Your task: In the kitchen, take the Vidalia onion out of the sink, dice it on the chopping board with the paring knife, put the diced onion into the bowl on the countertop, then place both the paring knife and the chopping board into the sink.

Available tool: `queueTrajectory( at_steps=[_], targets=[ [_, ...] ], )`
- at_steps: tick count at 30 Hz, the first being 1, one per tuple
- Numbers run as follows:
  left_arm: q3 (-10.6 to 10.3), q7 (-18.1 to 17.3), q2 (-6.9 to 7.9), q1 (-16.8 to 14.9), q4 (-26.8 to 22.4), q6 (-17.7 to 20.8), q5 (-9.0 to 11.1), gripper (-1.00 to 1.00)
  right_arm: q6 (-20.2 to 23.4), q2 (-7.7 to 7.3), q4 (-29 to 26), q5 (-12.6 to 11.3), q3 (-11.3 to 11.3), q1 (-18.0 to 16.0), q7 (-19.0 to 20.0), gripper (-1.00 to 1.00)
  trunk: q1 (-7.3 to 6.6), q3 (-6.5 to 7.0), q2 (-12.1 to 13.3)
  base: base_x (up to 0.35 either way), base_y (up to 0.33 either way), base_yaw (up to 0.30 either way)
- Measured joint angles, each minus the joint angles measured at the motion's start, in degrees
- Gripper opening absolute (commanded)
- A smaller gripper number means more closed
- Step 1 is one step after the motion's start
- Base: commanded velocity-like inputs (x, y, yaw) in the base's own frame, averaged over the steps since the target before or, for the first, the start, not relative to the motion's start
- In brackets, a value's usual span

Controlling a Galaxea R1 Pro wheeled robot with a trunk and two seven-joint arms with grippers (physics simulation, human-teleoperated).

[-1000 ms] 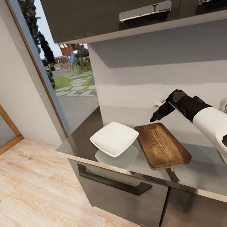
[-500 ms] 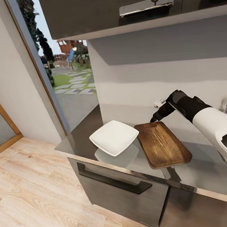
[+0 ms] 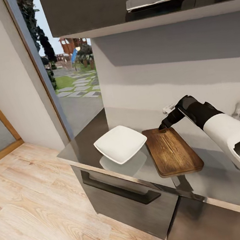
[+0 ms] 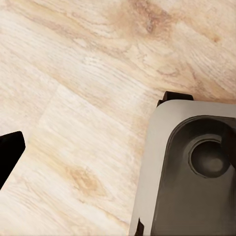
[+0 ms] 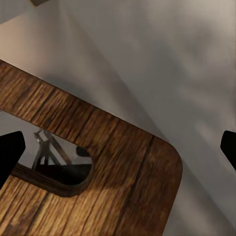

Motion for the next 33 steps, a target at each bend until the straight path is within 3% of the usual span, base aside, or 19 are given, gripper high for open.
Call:
queueTrajectory(
  at_steps=[33],
  targets=[
    [0.0, 0.0, 0.0, 0.0, 0.0, 0.0, 0.0, 1.0, -0.3, 0.29, -0.1, 0.3, 0.0, -0.1, -0.2, 1.0, -0.01, -2.5, 0.0, 0.0, 0.0, 0.0]
  ],
)
